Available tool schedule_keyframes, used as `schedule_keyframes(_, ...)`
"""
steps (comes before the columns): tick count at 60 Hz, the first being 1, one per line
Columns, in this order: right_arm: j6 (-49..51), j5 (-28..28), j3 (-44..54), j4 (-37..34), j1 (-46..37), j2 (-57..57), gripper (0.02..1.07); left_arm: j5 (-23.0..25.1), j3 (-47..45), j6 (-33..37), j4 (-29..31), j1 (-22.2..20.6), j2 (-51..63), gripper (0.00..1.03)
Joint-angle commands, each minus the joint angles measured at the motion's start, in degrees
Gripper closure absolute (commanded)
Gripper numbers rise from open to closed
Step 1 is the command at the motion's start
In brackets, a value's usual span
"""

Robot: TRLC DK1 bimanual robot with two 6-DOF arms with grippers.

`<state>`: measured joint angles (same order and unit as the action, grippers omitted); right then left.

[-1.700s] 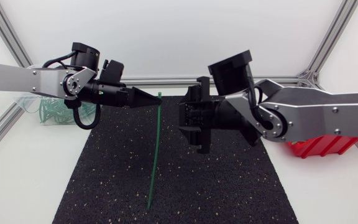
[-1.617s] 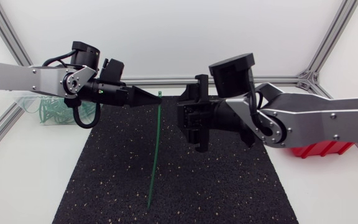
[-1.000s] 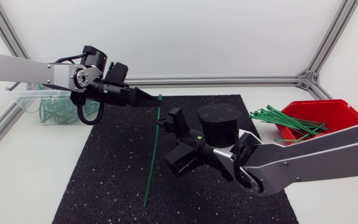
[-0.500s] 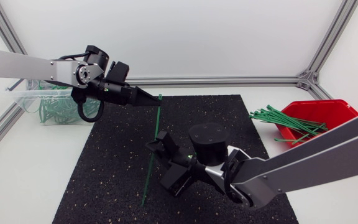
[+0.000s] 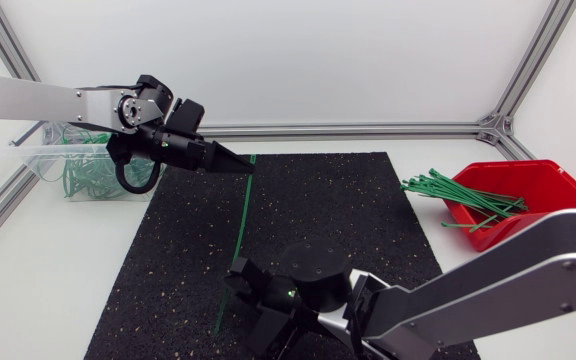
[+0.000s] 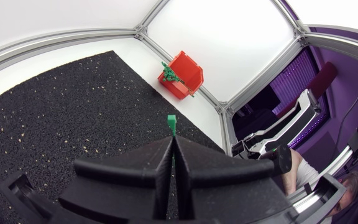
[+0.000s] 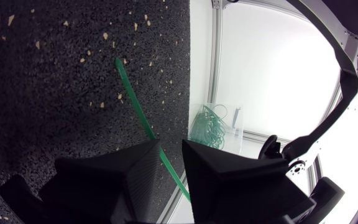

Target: Take a green cable tie from the red box, thread the tail through the head to close it, then place it in the transparent bin on the left.

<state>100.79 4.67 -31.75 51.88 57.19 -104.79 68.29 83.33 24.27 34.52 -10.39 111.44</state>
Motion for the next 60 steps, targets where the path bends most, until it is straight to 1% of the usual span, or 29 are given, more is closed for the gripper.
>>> schedule_keyframes(1, 1.4, -0.2, 1.4, 0.7, 0.2, -1.0, 0.77, -0.1, 1.4, 1.9, 0.9, 0.5, 1.4, 1.0)
schedule_keyframes(2, 1.4, -0.2, 1.6, 0.6, 0.1, -0.9, 0.77, -0.1, 1.4, 1.9, 0.9, 0.5, 1.4, 1.0)
schedule_keyframes(8, 1.4, -0.5, 2.4, 0.5, -0.2, -0.8, 0.54, -0.2, 1.4, 2.1, 0.9, 0.8, 1.6, 1.0)
schedule_keyframes(11, 1.3, -0.6, 2.4, 0.5, -0.2, -1.1, 0.48, -0.2, 1.5, 2.1, 0.9, 0.7, 1.7, 1.0)
schedule_keyframes(22, 1.2, -0.6, 0.5, 0.7, -0.5, -3.3, 0.47, -0.2, 1.7, 2.1, 1.1, 0.0, 1.8, 1.0)
schedule_keyframes(31, 1.0, -0.5, -0.2, 1.4, 0.4, -4.6, 0.48, -0.2, 1.7, 2.2, 1.2, 0.0, 1.8, 1.0)
schedule_keyframes(32, 1.0, -0.5, -0.2, 1.4, 0.5, -4.6, 0.49, -0.3, 1.7, 2.1, 1.2, 0.0, 1.8, 1.0)
schedule_keyframes(33, 1.0, -0.5, -0.2, 1.4, 0.7, -4.7, 0.53, -0.3, 1.7, 2.2, 1.2, 0.1, 1.8, 1.0)
schedule_keyframes(35, 0.9, -0.4, -0.1, 1.6, 1.0, -4.8, 0.57, -0.3, 1.7, 2.2, 1.2, 0.1, 1.9, 1.0)
schedule_keyframes(42, 0.6, -0.3, 0.4, 3.0, 2.2, -5.4, 0.65, -0.2, 2.0, 2.2, 1.2, 0.0, 2.2, 1.0)
schedule_keyframes(53, -0.7, 0.0, 0.2, 4.5, 3.5, -6.3, 0.66, -0.3, 2.3, 2.2, 1.3, -0.2, 2.4, 1.0)
schedule_keyframes(56, -0.8, 0.1, 0.2, 4.5, 3.8, -6.7, 0.74, -0.3, 2.3, 2.2, 1.3, -0.2, 2.5, 1.0)
schedule_keyframes(60, -0.9, 0.0, 0.1, 4.5, 4.1, -6.8, 0.8, -0.2, 2.3, 2.2, 1.3, -0.2, 2.5, 1.0)
